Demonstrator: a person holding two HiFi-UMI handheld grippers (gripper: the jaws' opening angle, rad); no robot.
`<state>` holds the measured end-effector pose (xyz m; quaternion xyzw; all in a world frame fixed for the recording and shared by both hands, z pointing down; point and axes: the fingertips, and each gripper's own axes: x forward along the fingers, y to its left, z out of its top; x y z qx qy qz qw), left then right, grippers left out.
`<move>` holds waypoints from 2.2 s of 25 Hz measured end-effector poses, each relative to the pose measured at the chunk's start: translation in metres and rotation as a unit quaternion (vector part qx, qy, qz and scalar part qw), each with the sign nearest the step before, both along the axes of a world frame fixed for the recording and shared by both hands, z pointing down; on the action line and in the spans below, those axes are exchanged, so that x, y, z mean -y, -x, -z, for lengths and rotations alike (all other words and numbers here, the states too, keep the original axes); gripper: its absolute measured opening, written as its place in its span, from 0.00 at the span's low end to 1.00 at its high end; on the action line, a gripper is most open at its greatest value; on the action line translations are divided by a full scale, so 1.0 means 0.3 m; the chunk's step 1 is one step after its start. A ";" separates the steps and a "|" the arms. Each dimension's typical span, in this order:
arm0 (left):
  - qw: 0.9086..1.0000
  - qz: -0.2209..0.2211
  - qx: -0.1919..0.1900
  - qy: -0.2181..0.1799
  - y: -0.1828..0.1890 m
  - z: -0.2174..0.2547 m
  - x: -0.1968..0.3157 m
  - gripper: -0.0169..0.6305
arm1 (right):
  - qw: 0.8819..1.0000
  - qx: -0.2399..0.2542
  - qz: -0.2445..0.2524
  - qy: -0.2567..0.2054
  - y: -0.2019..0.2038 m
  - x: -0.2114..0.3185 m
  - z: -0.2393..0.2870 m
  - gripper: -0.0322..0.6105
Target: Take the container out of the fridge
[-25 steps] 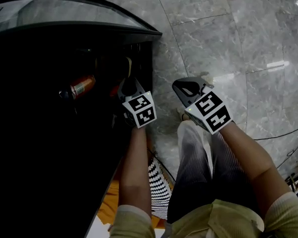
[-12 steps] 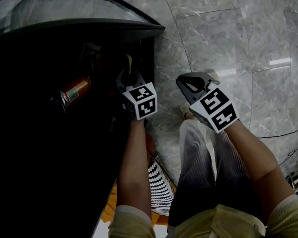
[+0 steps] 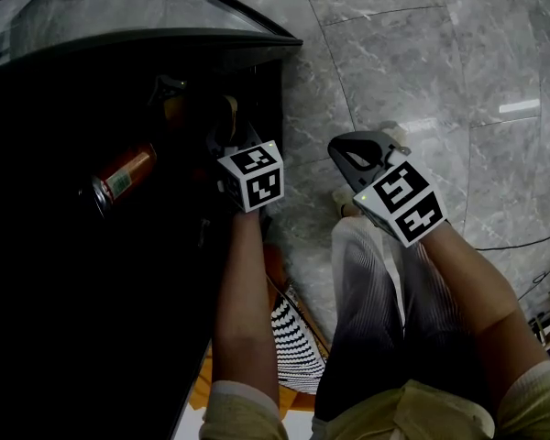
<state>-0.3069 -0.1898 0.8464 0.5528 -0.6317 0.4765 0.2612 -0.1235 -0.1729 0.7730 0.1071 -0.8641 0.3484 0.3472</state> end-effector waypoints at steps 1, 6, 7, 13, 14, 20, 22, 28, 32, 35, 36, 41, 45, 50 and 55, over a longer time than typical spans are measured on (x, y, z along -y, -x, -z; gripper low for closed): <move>1.000 -0.001 -0.003 0.006 -0.001 -0.010 -0.003 0.11 | 1.000 -0.001 -0.001 0.000 -0.004 0.001 -0.003 0.10; 1.000 -0.004 0.001 0.029 0.005 -0.034 -0.013 0.11 | 1.000 -0.005 -0.005 -0.002 -0.025 0.008 -0.009 0.10; 1.000 -0.005 0.004 0.030 0.006 -0.032 -0.012 0.10 | 1.000 -0.006 -0.006 -0.002 -0.029 0.009 -0.008 0.10; 0.999 -0.014 -0.006 0.028 -0.010 -0.030 -0.014 0.08 | 1.000 -0.006 -0.016 -0.003 -0.033 0.009 0.003 0.10; 0.999 -0.017 -0.010 0.027 -0.020 -0.025 -0.014 0.08 | 1.000 -0.006 -0.018 -0.004 -0.035 0.012 0.010 0.10; 0.998 -0.055 -0.029 0.027 -0.116 0.031 0.005 0.07 | 0.999 -0.005 -0.049 -0.012 -0.068 0.051 0.066 0.10; 0.997 -0.065 -0.033 0.025 -0.154 0.055 -0.001 0.07 | 0.998 -0.006 -0.062 -0.015 -0.088 0.058 0.090 0.10; 0.994 -0.092 -0.049 0.035 -0.268 0.111 -0.057 0.07 | 0.995 -0.012 -0.098 -0.018 -0.155 0.048 0.159 0.10; 0.991 -0.118 -0.052 0.044 -0.342 0.174 -0.096 0.07 | 0.994 -0.015 -0.110 -0.021 -0.197 0.035 0.224 0.10; 0.989 -0.130 -0.055 0.050 -0.390 0.225 -0.123 0.07 | 0.993 -0.015 -0.114 -0.024 -0.219 0.026 0.281 0.10; 0.989 -0.128 -0.060 0.050 -0.402 0.241 -0.129 0.07 | 0.993 -0.016 -0.115 -0.026 -0.224 0.025 0.299 0.10; 0.988 -0.124 -0.073 0.048 -0.445 0.339 -0.157 0.07 | 0.991 -0.014 -0.128 -0.025 -0.246 0.007 0.388 0.10; 0.986 -0.142 -0.076 0.046 -0.501 0.419 -0.160 0.07 | 0.991 -0.008 -0.133 -0.029 -0.264 0.008 0.470 0.10; 0.981 -0.171 -0.081 0.048 -0.566 0.504 -0.172 0.07 | 0.990 -0.003 -0.135 -0.036 -0.279 0.004 0.556 0.10; 0.978 -0.185 -0.090 0.044 -0.612 0.563 -0.198 0.07 | 0.991 -0.003 -0.127 -0.050 -0.285 -0.014 0.619 0.10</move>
